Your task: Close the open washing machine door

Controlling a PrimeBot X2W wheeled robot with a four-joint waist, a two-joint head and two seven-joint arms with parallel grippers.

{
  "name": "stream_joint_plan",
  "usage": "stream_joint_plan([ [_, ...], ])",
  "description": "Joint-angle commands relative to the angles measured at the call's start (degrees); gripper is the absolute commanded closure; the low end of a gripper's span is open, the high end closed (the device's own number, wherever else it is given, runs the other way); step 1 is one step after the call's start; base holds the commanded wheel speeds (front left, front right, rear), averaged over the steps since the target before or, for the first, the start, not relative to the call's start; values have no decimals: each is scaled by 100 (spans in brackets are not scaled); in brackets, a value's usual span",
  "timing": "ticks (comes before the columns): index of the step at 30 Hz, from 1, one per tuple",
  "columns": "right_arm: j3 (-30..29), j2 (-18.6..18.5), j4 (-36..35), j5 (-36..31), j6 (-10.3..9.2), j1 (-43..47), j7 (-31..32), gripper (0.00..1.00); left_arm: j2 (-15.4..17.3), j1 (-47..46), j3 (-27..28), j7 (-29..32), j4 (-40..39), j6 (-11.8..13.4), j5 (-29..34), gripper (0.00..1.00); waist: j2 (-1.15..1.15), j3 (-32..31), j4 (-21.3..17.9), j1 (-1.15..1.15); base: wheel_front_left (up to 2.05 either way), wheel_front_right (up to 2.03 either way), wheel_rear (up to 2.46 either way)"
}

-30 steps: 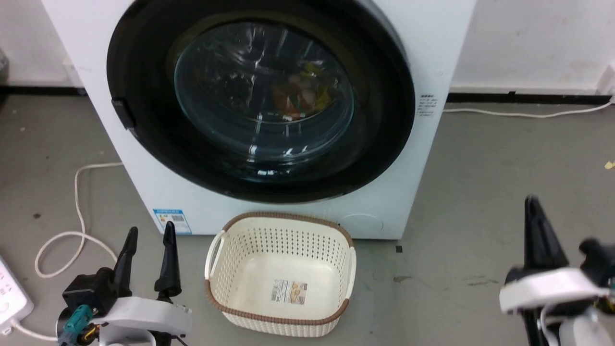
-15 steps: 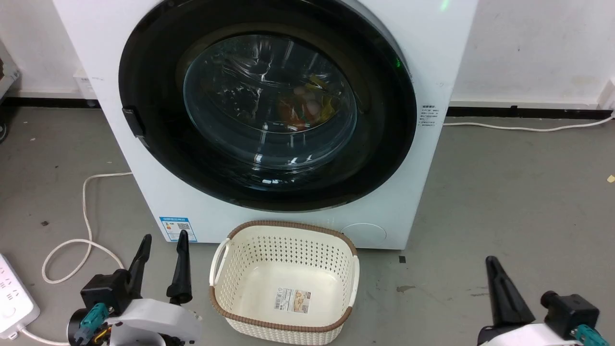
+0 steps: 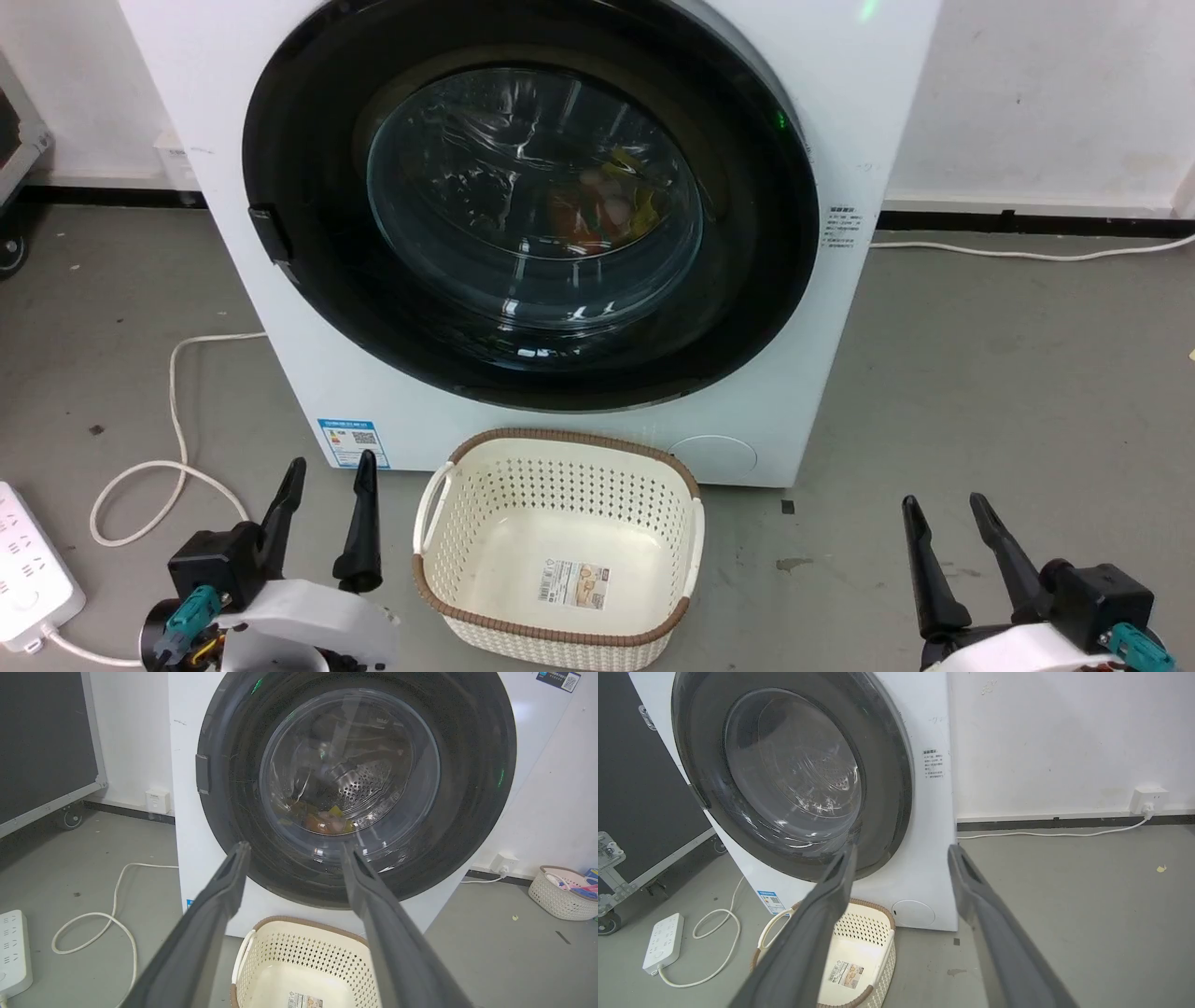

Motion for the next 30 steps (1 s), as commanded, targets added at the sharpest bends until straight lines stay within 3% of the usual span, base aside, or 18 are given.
stream_joint_plan([
  [1, -8, -15, -39, 18, -4, 63, 12, 0, 29, 78, -9, 7, 9, 30, -6, 0, 0, -1, 2, 0, 0, 0, 0],
  [26, -19, -15, -5, 74, -4, -20, -35, 0, 163, 48, -245, 8, 18, 144, 83, 0, 0, 20, 36, 0, 0, 0, 0],
  [27, -21, 0, -3, 43, 0, -4, 12, 100, 145, 8, -230, 26, 5, 128, 86, 100, 0, 20, 36, 0, 0, 0, 0],
  [30, -21, 1, -4, 41, 0, -4, 23, 100, 143, 8, -224, 27, 2, 127, 87, 100, 0, 21, 38, 0, 0, 0, 0],
])
